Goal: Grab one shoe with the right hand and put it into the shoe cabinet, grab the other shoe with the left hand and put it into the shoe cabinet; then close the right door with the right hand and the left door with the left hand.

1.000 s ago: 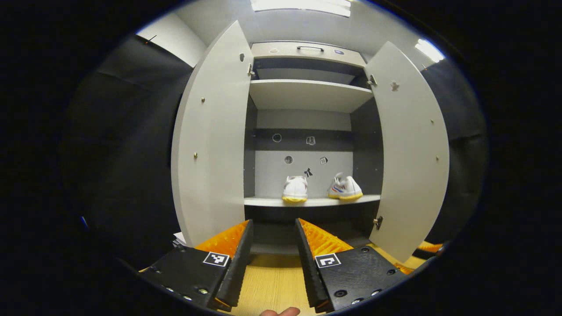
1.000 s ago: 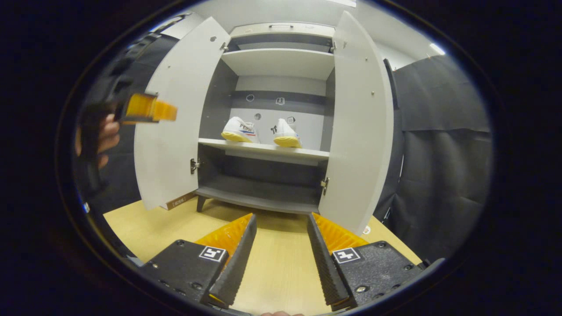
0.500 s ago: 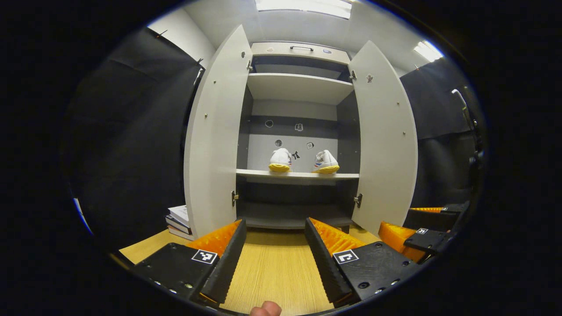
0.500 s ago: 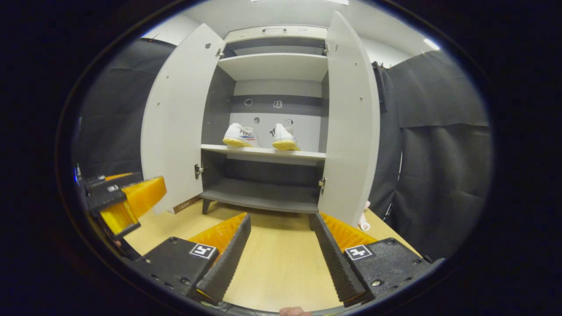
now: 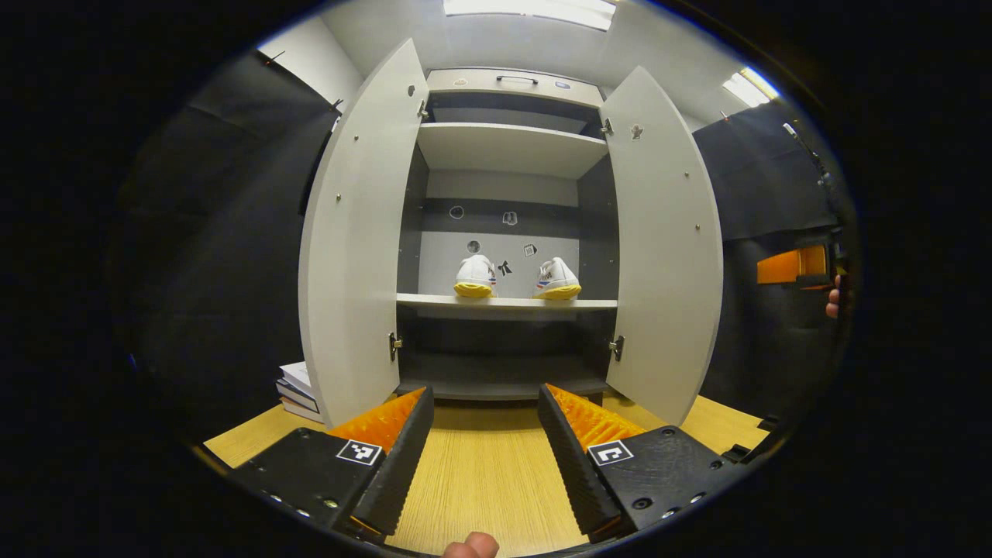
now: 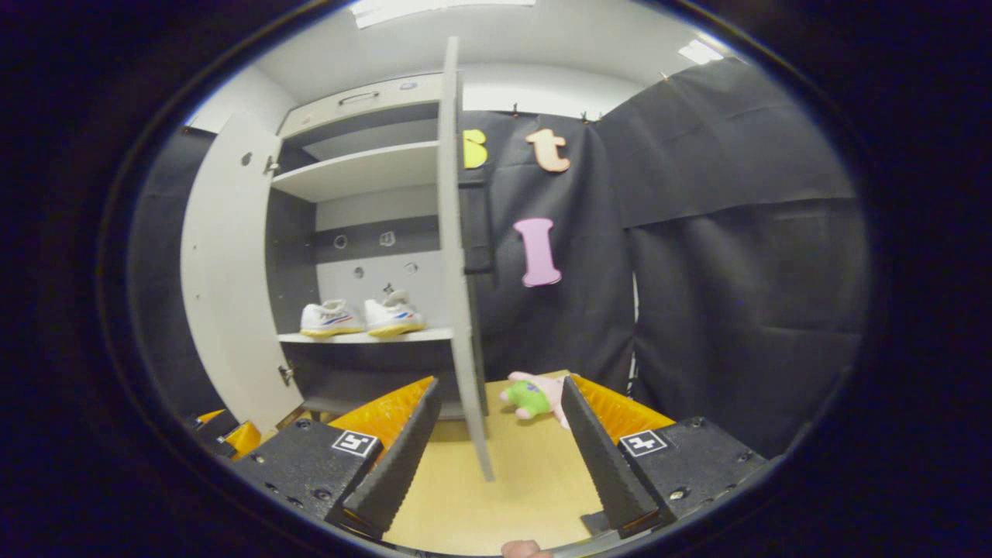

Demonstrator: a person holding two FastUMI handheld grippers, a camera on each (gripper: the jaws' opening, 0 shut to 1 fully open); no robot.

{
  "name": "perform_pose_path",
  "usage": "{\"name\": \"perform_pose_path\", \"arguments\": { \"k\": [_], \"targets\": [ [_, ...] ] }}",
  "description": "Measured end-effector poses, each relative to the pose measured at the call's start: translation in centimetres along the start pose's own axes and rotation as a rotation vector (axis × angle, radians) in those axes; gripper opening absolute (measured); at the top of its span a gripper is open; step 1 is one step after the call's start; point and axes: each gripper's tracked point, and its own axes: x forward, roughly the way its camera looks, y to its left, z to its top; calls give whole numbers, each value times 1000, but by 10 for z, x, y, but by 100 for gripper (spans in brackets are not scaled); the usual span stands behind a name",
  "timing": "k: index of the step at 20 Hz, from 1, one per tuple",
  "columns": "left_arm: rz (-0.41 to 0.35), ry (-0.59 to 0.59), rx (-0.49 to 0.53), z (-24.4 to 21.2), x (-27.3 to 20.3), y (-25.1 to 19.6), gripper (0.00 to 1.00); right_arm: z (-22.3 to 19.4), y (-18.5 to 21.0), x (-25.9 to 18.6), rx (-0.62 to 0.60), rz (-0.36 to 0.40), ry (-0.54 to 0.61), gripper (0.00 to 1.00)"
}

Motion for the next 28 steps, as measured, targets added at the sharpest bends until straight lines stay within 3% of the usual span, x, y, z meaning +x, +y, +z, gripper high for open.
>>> {"name": "perform_pose_path", "arguments": {
  "k": [5,11,15,19,21,25,26,27,28],
  "targets": [
    [-20,22,16,-5,3,-7,81,56,-44,37,-72,-94,-76,97],
    [-24,52,29,-12,9,-8,81,103,-39,100,-107,-81,-138,97],
    [-18,59,41,-12,17,-3,81,114,-26,128,-102,-59,-126,98],
    [-11,69,46,-15,21,1,81,119,-26,128,-134,-73,-148,98],
    [-17,77,42,-16,23,0,81,115,-16,132,-110,-30,-135,96],
    [-33,69,37,-13,27,-4,81,116,-1,131,-114,-8,-129,94],
    [-36,68,39,-13,26,-4,81,115,7,129,-112,7,-127,88],
    [-37,65,40,-12,26,-3,81,112,16,127,-111,22,-123,94],
    [-37,63,41,-12,26,-2,81,112,25,125,-112,35,-122,94]
  ]
}}
